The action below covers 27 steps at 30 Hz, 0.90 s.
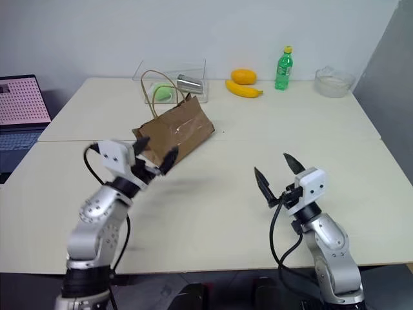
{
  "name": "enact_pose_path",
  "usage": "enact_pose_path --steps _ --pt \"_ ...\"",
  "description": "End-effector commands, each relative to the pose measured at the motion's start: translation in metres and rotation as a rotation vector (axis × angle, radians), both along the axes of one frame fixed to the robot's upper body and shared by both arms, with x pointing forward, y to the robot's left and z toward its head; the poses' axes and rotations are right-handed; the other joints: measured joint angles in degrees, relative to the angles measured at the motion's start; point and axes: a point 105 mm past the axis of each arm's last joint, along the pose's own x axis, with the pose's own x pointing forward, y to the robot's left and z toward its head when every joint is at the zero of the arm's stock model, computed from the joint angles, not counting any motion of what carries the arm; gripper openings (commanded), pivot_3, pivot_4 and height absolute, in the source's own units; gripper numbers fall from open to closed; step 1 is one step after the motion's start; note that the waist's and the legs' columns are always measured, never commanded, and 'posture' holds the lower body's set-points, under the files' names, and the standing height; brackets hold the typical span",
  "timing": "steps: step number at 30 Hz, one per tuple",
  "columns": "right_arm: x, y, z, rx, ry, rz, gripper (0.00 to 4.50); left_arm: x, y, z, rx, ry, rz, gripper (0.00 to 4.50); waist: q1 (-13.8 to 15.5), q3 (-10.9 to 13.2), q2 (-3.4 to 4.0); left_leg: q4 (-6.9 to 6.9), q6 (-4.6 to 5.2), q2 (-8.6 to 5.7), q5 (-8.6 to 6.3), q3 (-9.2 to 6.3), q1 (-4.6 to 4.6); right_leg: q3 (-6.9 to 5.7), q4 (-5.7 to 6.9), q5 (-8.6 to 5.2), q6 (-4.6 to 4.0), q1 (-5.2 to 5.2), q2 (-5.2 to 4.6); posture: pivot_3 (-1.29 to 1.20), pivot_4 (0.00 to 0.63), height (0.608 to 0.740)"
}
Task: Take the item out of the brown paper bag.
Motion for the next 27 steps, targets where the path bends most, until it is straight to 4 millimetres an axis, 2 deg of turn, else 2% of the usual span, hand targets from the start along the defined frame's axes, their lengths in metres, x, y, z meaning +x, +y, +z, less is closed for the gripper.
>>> enact_pose_path --steps 1,5,7,10,12,19,23,27 --pt "-0.015 0.024 0.029 -0.050 -0.052 0.205 4.50 0.009 0.022 0.043 0.026 -0.050 -0.051 4.49 0.0 0.1 -0.01 0.00 0.00 0.00 0.00 0.00 -0.01 -0.01 0.01 0.00 0.00 -0.02 0.00 0.00 0.150 0.740" --pt "-0.020 0.031 0.036 -0.112 -0.041 0.299 4.50 0.020 0.043 0.066 0.089 -0.024 -0.064 4.49 -0.1 0.1 -0.02 -0.03 0.01 0.00 0.00 -0.02 -0.03 -0.05 -0.05 0.00 0.01 -0.02 0.02 0.00 0.150 0.740" --pt "-0.020 0.031 0.036 -0.137 -0.031 0.309 4.50 0.023 0.051 0.072 0.088 0.023 -0.078 4.49 -0.1 0.1 -0.04 -0.05 0.01 0.00 -0.01 -0.02 -0.05 -0.06 -0.10 0.00 0.01 -0.02 0.02 0.00 0.150 0.740" --pt "-0.019 0.034 0.032 -0.163 0.026 0.338 4.50 0.025 0.050 0.061 0.179 0.180 -0.183 4.49 -0.2 0.2 -0.10 -0.05 0.02 0.00 -0.01 -0.01 -0.09 -0.05 -0.12 0.00 0.00 -0.06 0.02 0.00 0.150 0.740" --pt "-0.020 0.035 0.031 -0.173 0.044 0.351 4.50 0.034 0.055 0.060 0.208 0.222 -0.169 4.49 -0.2 0.3 -0.09 -0.04 0.02 0.00 -0.01 -0.02 -0.09 -0.05 -0.08 0.00 0.00 -0.07 0.02 0.00 0.150 0.740" --pt "-0.031 0.040 0.029 -0.225 0.080 0.410 4.50 0.068 0.051 0.072 0.339 0.284 -0.197 4.49 -0.1 0.4 -0.25 -0.02 0.02 -0.03 -0.01 -0.05 -0.17 -0.10 -0.11 -0.01 0.02 -0.07 0.02 0.00 0.150 0.740" --pt "-0.035 0.042 0.030 -0.246 0.079 0.428 4.50 0.079 0.045 0.062 0.405 0.353 -0.226 4.49 -0.3 0.4 -0.25 -0.05 0.02 -0.02 -0.01 -0.04 -0.19 -0.11 -0.13 -0.01 0.02 -0.12 0.03 0.00 0.150 0.740" --pt "-0.038 0.045 0.040 -0.231 0.047 0.449 4.50 0.087 0.045 0.058 0.421 0.390 -0.204 4.49 -0.6 0.4 -0.30 -0.02 0.02 -0.01 0.00 -0.04 -0.19 -0.10 -0.07 -0.01 0.03 -0.13 0.03 0.00 0.150 0.740"
